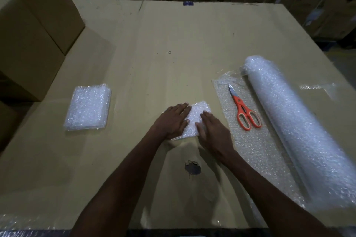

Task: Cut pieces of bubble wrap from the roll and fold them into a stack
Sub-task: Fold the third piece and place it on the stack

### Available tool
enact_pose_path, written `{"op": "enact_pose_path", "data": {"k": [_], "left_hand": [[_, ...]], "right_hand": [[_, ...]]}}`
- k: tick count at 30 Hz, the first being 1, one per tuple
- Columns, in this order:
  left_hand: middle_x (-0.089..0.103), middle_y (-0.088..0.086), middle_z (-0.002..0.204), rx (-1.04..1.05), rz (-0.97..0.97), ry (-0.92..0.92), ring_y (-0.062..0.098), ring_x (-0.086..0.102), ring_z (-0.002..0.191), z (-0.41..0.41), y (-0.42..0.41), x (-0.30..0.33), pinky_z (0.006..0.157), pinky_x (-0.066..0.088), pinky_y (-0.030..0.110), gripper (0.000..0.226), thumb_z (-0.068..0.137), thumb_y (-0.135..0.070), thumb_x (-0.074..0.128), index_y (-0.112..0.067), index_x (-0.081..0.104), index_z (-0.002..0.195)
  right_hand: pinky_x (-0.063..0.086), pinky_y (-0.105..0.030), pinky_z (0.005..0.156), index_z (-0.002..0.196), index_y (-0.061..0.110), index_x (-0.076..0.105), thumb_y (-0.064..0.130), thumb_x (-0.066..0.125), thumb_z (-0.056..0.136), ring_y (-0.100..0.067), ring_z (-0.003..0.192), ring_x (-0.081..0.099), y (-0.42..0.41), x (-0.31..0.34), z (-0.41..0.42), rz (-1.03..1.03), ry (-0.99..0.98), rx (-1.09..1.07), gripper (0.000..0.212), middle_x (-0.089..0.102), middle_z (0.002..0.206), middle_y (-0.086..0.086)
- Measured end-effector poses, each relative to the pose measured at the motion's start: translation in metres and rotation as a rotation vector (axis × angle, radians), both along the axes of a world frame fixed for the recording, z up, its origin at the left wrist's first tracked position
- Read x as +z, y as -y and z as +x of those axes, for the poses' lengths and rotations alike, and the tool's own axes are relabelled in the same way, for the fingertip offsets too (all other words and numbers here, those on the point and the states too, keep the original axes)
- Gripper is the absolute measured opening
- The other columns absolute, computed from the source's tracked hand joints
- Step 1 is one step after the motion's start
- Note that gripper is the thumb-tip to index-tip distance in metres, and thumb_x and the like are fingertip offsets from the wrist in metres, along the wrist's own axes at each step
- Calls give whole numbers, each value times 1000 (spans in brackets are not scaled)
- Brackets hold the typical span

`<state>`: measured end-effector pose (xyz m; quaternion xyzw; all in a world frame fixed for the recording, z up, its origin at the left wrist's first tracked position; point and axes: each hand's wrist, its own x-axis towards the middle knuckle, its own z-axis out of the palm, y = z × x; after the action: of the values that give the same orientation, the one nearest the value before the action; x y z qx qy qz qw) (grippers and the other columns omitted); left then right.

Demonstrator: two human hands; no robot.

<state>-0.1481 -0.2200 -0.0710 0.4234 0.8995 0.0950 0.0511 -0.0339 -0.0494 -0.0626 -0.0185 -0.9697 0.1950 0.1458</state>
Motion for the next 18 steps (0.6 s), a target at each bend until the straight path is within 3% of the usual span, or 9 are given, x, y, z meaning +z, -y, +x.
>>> {"op": "enact_pose_path", "data": {"k": [1,2,4,7,11,14,18], "left_hand": [[38,18,156,2,30,-19,34,40,139,-1,-1,1,110,37,47,74,95,-48,17,-5,37,151],[44,19,150,6,51,-49,36,47,131,-1,-2,3,103,44,47,72,94,-47,21,-3,42,147],[53,18,140,31,60,-120,38,54,116,1,-5,5,88,48,46,69,93,-46,25,-3,50,140],[60,15,120,141,35,-208,35,58,98,11,-10,5,74,47,42,63,93,-46,29,-3,56,130],[57,13,103,337,76,-130,31,56,87,38,-20,11,65,43,39,48,98,-48,45,-4,59,109],[55,13,105,410,97,-52,32,58,90,55,-23,19,64,36,36,48,101,-50,43,-5,58,104],[60,10,104,497,205,23,32,63,91,66,-13,24,69,44,36,47,99,-52,46,-7,61,102]], "right_hand": [[57,-37,70,107,12,72,32,53,102,-28,92,72,3,5,9,-70,-145,-82,28,75,104,-8],[53,-34,57,92,15,73,32,57,101,-23,72,70,5,9,16,-133,-216,-166,25,75,85,-2],[50,-34,54,80,14,72,34,65,98,-18,60,65,11,19,25,-282,-165,-323,27,71,70,1],[52,-35,70,84,13,74,37,73,92,-19,72,69,22,25,25,-497,2,-494,26,75,77,1],[51,-35,89,114,9,68,37,78,87,-24,97,70,35,30,15,-726,91,-659,40,75,102,-4],[49,-31,84,126,9,60,29,81,84,-23,99,66,41,33,5,-884,93,-732,52,70,110,-5],[55,-30,71,104,5,73,13,78,83,-24,86,70,34,30,-3,-988,114,-621,24,76,104,-11]]}}
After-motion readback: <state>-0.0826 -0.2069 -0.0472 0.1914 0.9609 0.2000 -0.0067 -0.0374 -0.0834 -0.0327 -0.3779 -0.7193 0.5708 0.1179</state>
